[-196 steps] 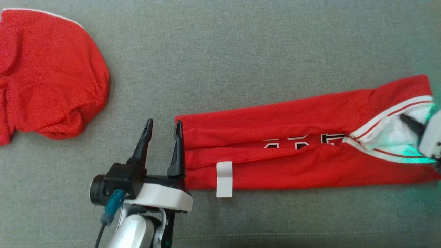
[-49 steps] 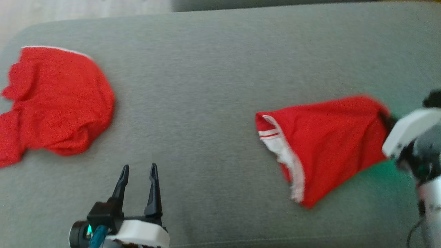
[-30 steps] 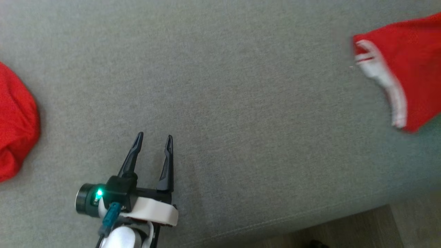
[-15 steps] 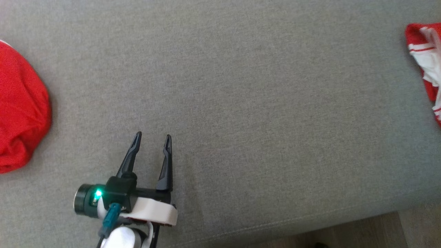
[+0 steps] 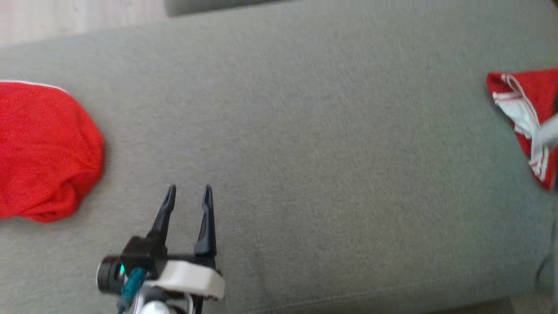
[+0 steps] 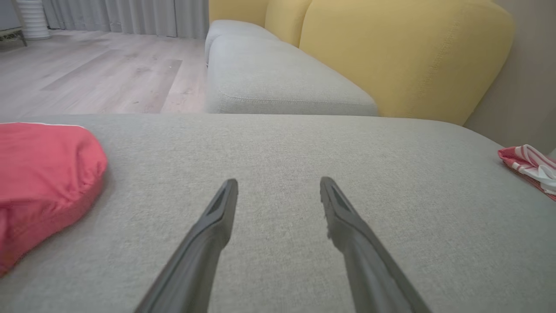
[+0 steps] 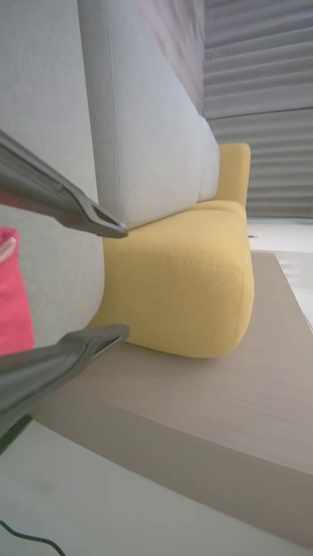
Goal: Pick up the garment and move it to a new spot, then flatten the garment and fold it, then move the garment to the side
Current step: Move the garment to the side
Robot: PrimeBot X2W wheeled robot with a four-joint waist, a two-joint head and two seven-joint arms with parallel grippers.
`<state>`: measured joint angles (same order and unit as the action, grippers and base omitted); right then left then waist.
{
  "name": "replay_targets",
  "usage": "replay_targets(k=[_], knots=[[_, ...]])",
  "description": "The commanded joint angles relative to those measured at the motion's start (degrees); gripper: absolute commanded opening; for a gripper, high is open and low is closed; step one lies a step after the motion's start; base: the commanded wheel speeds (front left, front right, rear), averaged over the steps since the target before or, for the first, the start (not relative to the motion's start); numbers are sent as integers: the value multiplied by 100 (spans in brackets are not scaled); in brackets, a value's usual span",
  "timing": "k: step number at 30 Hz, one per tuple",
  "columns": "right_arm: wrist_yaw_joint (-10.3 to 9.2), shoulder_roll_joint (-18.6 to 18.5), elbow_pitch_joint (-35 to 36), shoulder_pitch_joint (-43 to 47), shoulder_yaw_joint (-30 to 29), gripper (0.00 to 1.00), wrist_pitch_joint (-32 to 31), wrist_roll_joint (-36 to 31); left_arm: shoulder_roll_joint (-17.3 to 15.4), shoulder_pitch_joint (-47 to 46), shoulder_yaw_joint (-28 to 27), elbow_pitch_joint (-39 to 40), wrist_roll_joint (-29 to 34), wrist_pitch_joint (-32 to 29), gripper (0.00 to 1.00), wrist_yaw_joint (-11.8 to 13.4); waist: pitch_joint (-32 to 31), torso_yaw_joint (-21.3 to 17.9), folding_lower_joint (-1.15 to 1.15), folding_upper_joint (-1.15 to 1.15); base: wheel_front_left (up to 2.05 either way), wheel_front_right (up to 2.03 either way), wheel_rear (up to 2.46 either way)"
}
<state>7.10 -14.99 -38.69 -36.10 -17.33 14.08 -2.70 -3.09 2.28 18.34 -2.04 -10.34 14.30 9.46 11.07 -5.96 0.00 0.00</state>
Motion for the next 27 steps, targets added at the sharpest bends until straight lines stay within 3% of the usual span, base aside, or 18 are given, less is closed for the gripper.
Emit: replay_targets(k=[1,7,12,18,27], knots=[[39,25,436,272,169,100,-29,109,21,21,-151,134,-30,70,100,37,-388,286,0,0,0,0,0],[39,634,2451,2147,369,100,-531,593,21,339,-327,75,-81,70,100,42,-810,558,0,0,0,0,0],[39,1105,3419,3370,686,100,-721,778,21,510,-533,11,-42,70,100,-42,-1044,697,0,0,0,0,0],[39,1205,3332,4228,1109,100,-213,549,21,484,-696,-138,-52,70,100,-48,-1111,798,0,0,0,0,0],[39,1210,2782,4362,1271,100,75,650,21,441,-783,-287,-88,70,100,-52,-1122,789,0,0,0,0,0]])
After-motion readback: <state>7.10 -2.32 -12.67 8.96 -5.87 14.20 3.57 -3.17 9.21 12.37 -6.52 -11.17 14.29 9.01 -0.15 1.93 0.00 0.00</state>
